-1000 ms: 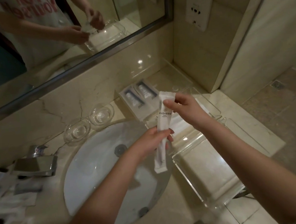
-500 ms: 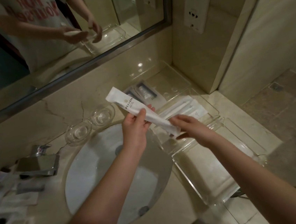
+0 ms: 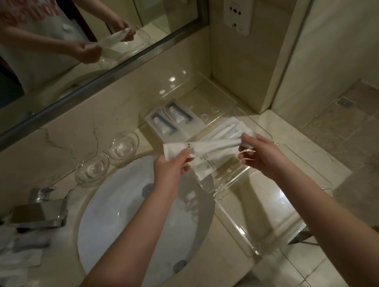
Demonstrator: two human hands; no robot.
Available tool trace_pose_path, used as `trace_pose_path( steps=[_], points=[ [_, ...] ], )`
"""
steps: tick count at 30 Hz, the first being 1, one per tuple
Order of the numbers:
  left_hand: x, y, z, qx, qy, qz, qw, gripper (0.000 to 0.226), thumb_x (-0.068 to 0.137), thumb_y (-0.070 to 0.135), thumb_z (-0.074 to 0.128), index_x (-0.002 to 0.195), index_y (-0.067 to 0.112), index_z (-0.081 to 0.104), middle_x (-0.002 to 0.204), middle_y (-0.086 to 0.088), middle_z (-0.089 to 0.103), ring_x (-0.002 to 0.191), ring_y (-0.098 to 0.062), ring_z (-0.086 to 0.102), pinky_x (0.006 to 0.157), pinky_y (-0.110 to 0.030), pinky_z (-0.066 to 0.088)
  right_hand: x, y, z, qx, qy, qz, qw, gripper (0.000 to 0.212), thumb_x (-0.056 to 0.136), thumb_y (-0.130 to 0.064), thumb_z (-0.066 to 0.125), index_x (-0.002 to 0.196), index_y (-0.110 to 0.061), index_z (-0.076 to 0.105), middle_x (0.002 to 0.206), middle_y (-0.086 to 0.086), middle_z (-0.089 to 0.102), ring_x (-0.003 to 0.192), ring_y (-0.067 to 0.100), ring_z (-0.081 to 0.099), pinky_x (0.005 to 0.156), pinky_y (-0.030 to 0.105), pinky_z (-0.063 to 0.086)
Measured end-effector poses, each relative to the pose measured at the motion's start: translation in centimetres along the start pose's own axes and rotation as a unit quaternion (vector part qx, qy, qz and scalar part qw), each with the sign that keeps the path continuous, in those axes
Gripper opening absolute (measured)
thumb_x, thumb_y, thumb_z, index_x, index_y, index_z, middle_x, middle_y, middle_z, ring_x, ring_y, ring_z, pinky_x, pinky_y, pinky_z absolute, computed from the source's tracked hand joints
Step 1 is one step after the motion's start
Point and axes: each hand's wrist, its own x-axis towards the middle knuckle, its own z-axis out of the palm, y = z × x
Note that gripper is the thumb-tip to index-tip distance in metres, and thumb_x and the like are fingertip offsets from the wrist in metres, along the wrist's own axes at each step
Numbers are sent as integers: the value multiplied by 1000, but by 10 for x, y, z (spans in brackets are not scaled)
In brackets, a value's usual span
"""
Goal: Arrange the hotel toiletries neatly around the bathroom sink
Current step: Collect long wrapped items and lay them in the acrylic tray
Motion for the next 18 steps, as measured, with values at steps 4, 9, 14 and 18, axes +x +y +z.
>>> trace_pose_path(
  steps=[4,9,14,18],
  points=[
    [1,-21,10,97,-2,-54,994,4,82,15,69,82,14,65,71,-3,68,45,-2,61,45,-15,45,12,-8,-10,-74,52,-12,996,3,87,-8,60,85,-9,58,66,5,50,44,10,51,46,20,46],
    [5,-37,22,212,-15,-62,975,18,85,18,62,69,11,63,59,-7,60,38,-7,51,41,-15,37,29,-19,-19,-206,114,-53,970,19,85,-16,66,71,-8,55,57,5,48,45,16,41,41,21,37],
    [14,-50,22,472,-64,24,879,25,83,17,60,59,15,53,69,-4,59,72,-19,54,68,-26,43,52,-18,-40,-321,149,-9,935,25,81,-20,68,63,-8,55,55,7,50,44,17,43,45,25,38],
    [15,-59,20,573,-86,63,812,21,87,20,57,106,10,62,108,-9,66,102,-26,60,88,-34,49,63,-12,-40,-431,168,-14,886,28,82,-28,66,67,-7,54,63,12,61,49,23,53,59,36,50]
  ],
)
